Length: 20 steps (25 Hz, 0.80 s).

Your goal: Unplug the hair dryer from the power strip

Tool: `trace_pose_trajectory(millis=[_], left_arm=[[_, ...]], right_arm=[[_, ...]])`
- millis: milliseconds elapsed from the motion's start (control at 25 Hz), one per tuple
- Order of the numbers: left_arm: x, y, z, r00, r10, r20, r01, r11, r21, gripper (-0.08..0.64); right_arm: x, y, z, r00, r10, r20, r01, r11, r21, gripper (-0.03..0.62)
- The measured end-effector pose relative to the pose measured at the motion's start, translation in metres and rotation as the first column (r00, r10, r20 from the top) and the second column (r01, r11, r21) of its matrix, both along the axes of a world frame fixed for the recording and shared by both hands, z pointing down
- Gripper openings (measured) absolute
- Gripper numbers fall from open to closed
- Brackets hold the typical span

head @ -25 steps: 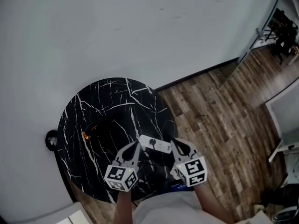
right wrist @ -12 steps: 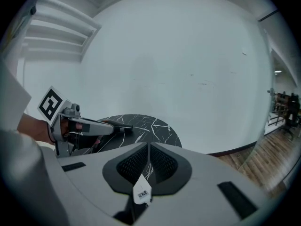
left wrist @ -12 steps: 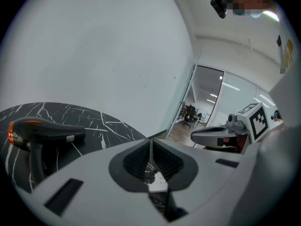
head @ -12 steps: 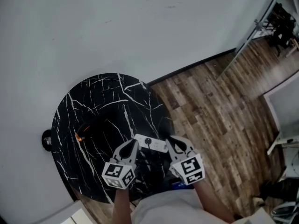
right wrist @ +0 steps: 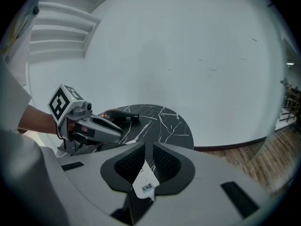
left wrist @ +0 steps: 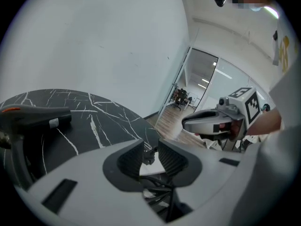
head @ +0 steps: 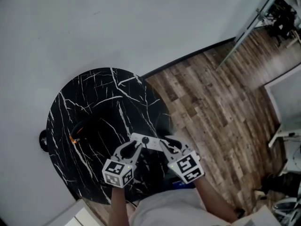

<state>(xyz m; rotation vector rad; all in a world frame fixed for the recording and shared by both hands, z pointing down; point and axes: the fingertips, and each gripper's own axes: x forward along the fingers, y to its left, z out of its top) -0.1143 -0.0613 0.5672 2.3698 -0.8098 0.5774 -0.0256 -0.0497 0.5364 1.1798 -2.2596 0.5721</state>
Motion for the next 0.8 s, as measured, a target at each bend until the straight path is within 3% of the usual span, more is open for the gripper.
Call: trace_pose_trajectory(millis=[160,320,480,600,800], left_arm=[[-0.001,0.000,0.012,0.999,0.042,0.033,-0.042,0.999,-0.018,0.084],[0.003,-0.005,0.020,0.995,0.084,0.061,-0.084,0.996,-0.015,0.092],[0.009,0.001,0.024,0.982,0.177,0.070,-0.176,0.984,-0.022,0.110],[0.011,0.007,0.030,0.965,0.248,0.088,-0.246,0.969,-0.028,0.121],[0.012,0.005,0.036,0.921,0.340,0.192,-0.346,0.938,-0.005,0.121]], right_arm=[[-0.006,0.000,0.015,0.999,-0.030,0.031,0.031,0.999,-0.032,0.085],[-0.008,0.000,0.030,0.998,-0.067,0.005,0.068,0.995,-0.074,0.109],[-0.016,0.008,0.049,0.992,-0.122,-0.026,0.119,0.987,-0.111,0.141],[-0.018,0.019,0.067,0.981,-0.179,-0.078,0.165,0.974,-0.158,0.167],[-0.014,0.033,0.096,0.960,-0.239,-0.146,0.202,0.952,-0.230,0.223]])
